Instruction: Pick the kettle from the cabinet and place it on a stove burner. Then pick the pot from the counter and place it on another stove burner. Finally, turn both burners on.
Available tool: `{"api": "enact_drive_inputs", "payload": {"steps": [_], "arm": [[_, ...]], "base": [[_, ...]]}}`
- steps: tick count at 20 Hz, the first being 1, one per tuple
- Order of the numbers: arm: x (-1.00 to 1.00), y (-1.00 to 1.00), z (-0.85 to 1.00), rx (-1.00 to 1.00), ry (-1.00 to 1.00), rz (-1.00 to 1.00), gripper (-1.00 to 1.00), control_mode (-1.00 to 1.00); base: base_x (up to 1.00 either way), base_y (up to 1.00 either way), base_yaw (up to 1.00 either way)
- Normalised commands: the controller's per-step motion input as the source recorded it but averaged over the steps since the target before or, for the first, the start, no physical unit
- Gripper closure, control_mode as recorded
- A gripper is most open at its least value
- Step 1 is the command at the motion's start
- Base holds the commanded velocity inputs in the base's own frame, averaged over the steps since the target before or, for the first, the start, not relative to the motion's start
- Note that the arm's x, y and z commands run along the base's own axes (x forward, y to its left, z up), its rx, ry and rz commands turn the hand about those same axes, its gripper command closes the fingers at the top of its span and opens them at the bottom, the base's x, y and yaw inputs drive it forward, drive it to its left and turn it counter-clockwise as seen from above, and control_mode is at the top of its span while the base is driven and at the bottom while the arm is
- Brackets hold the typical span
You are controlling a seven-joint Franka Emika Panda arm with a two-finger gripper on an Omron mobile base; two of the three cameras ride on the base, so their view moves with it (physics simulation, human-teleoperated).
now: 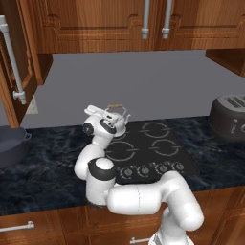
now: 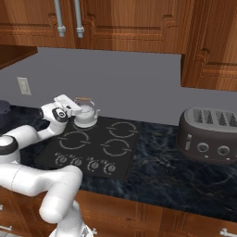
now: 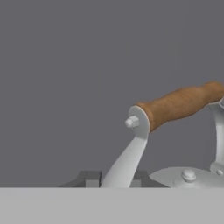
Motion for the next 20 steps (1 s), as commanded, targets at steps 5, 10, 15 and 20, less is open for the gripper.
{"api": "enact_drive_inputs", "payload": {"steps": [5,10,15,20], "arm": [[0.01,0.02,-0.22,0.00,0.00,0.00,1.00,-1.00],[0.00,0.08,-0.20,0.00,-0.01,0.00,-1.00,-1.00],[0.00,0.03,-0.15,0.00,-0.01,0.00,-1.00,-1.00],[-0.03,0.00,-0.05,0.00,-0.02,0.00,-1.00,-1.00]], "base": [[0.00,0.00,0.00],[0.00,0.00,0.00],[0.00,0.00,0.00],[0.00,0.00,0.00]]}}
